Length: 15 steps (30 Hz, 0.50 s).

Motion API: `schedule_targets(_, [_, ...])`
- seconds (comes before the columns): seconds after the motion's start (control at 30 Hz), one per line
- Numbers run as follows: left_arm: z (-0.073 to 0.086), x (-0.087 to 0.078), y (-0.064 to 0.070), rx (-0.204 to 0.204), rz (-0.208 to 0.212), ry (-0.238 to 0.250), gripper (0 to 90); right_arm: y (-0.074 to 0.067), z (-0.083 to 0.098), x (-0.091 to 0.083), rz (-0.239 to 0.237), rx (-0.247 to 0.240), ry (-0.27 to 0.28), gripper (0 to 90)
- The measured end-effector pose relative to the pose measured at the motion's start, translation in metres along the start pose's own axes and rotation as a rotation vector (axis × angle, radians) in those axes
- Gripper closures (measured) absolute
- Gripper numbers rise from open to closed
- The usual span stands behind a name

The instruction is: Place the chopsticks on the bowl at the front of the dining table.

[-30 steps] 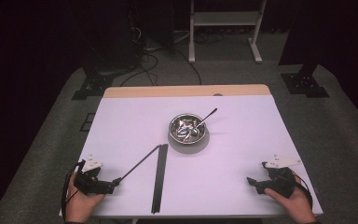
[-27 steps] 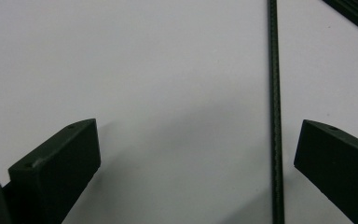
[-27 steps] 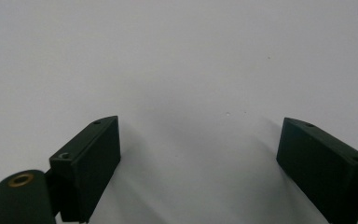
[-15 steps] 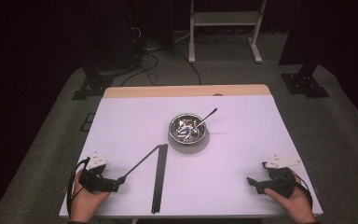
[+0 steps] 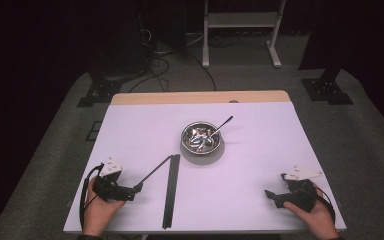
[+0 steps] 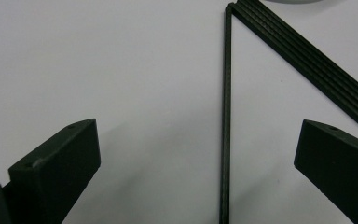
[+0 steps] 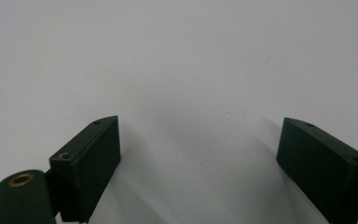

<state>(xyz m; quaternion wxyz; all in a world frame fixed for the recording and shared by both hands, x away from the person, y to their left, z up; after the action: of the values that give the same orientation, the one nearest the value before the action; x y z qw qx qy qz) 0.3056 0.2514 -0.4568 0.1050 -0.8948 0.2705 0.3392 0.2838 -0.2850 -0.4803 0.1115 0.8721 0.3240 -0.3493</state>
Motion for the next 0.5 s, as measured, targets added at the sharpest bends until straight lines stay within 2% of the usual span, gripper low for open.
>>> schedule_targets(0.5, [-0.013, 0.023, 0.005, 0.016, 0.025, -0.01, 0.0, 0.0, 0.0, 0.0, 0.0, 0.0, 0.0, 11.6])
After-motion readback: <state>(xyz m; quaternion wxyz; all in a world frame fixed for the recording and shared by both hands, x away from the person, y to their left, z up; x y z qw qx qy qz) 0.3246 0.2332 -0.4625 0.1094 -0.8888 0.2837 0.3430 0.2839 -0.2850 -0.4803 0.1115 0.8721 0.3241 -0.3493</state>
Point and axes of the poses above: each handheld gripper's, and its own axes: x roughly forward along the jaws, z roughly out of its underside, y roughly to its right, the point moved 2 cm from there along x, roughly forward along the jaws, and after that the axes turned 3 degrees about -z, right-handed, at the moved point
